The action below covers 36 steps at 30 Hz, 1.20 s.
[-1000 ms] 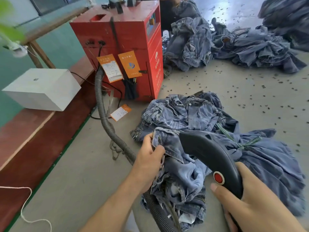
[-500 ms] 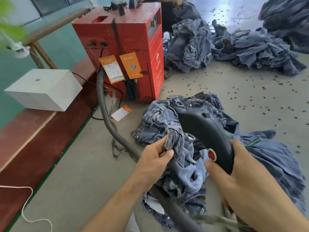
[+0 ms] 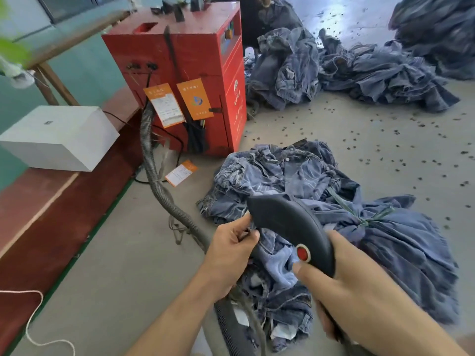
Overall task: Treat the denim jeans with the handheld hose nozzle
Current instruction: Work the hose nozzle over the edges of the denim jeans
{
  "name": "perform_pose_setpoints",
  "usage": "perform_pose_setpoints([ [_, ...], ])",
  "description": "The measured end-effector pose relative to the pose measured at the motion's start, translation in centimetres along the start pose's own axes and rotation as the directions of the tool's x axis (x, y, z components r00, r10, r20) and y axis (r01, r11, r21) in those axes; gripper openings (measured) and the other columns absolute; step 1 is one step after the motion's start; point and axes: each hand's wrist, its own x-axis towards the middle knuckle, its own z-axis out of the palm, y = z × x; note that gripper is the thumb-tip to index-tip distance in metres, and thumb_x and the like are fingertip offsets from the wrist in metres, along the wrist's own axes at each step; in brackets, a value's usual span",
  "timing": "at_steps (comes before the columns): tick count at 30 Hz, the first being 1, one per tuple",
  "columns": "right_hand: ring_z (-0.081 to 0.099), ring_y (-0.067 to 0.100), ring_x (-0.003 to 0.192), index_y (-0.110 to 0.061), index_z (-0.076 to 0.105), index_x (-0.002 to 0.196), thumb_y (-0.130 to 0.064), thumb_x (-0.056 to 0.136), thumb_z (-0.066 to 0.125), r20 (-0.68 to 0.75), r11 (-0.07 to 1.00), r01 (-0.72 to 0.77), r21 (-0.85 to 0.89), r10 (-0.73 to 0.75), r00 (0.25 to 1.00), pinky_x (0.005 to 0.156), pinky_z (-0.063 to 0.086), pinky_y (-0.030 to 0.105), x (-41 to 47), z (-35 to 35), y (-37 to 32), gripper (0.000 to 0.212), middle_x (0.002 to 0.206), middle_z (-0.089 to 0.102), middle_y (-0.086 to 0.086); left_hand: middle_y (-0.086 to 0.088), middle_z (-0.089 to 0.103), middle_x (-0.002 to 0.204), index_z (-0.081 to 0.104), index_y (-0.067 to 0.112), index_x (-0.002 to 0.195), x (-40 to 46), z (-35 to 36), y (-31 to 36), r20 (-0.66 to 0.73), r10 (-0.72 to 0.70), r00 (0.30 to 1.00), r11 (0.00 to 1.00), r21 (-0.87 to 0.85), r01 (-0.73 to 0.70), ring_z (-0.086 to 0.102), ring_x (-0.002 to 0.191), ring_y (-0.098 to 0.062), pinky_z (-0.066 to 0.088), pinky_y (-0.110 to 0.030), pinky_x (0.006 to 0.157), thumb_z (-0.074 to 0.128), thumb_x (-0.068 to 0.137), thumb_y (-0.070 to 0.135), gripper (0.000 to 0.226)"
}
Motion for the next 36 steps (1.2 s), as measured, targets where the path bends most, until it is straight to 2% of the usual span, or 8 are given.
perform_pose_setpoints([
  [3,0.057,0.024,0.042,-0.019,0.051,0.099,-0.033,0.100,0.063,-0.104,0.985,-0.041,0.168,0.059,0.993,0.046,0.049,0.036,1.9,-0.5,0.4,0.019,0.056,0.061,0.009,0.000,0.067,0.139,0.065,0.031,0.139,-0.1,-0.3,0.0,0.111,-0.007,0.994,0.973,-0.228,0.033,0.059,0.134,-0.017,0.046,-0.036,0.113,0.053,0.096,0.003,0.052],
  [9,0.057,0.024,0.042,-0.025,0.048,0.098,-0.040,0.096,0.061,-0.064,0.972,-0.056,0.229,0.072,0.995,0.043,0.042,0.024,-0.4,-0.6,2.1,0.020,0.054,0.064,0.015,-0.034,0.063,0.130,0.072,0.001,0.118,0.8,-0.8,1.3,0.140,-0.328,0.934,0.703,-0.624,0.340,0.070,0.110,-0.040,0.059,-0.050,0.095,0.048,0.092,-0.004,0.035],
  [12,0.057,0.017,0.040,-0.025,0.051,0.096,-0.041,0.092,0.065,-0.124,0.985,-0.052,0.164,0.073,0.990,0.040,0.038,0.018,-1.1,-0.8,2.7,0.021,0.053,0.066,0.006,-0.031,0.057,0.141,0.063,-0.007,0.132,1.1,-1.2,1.7,0.236,-0.439,0.867,0.574,-0.668,0.473,0.055,0.134,-0.043,0.042,-0.055,0.116,0.063,0.091,0.021,0.050],
  [18,0.057,0.015,0.046,-0.023,0.053,0.098,-0.043,0.096,0.066,0.053,0.984,-0.146,0.103,0.141,0.989,0.050,0.044,0.028,-0.1,2.4,3.3,0.024,0.056,0.057,-0.005,-0.029,0.060,0.140,0.064,-0.007,0.132,0.4,-0.7,1.9,0.339,-0.401,0.851,0.463,-0.727,0.507,0.061,0.129,-0.041,0.048,-0.052,0.110,0.052,0.101,0.031,0.051],
  [24,0.053,0.028,0.047,-0.011,0.049,0.100,-0.026,0.102,0.064,-0.116,0.883,-0.159,0.442,0.232,0.966,0.053,0.048,0.043,1.8,0.7,4.1,0.021,0.055,0.055,0.014,-0.029,0.046,0.153,0.048,-0.005,0.148,-0.4,-1.4,1.5,0.366,-0.310,0.877,0.565,-0.671,0.480,0.044,0.143,-0.046,0.031,-0.060,0.121,0.047,0.107,0.022,0.050],
  [30,0.056,0.025,0.055,-0.032,0.057,0.098,-0.055,0.088,0.068,0.166,0.950,-0.170,0.262,0.129,0.978,0.057,0.045,0.038,0.4,0.4,2.7,0.027,0.066,0.061,0.009,-0.029,0.064,0.135,0.061,0.005,0.138,-0.4,-2.1,0.6,0.308,-0.256,0.916,0.716,-0.576,0.393,0.063,0.123,-0.046,0.057,-0.053,0.096,0.063,0.090,-0.004,0.048],
  [34,0.051,0.027,0.047,-0.006,0.052,0.103,-0.015,0.101,0.064,-0.102,0.882,-0.156,0.444,0.222,0.970,0.052,0.046,0.040,2.9,-0.6,3.2,0.015,0.061,0.055,0.016,-0.026,0.064,0.135,0.065,0.013,0.134,-0.9,-2.5,0.5,0.303,-0.179,0.936,0.831,-0.463,0.309,0.062,0.125,-0.047,0.053,-0.056,0.101,0.067,0.086,-0.004,0.051],
  [36,0.051,0.027,0.046,-0.008,0.052,0.103,-0.018,0.101,0.064,-0.144,0.872,-0.146,0.467,0.238,0.960,0.051,0.046,0.038,2.4,-1.8,3.5,0.016,0.062,0.056,0.017,-0.022,0.065,0.136,0.066,0.020,0.133,-0.9,-2.7,0.3,0.270,-0.145,0.952,0.898,-0.369,0.241,0.061,0.127,-0.043,0.047,-0.058,0.109,0.072,0.084,-0.001,0.054],
])
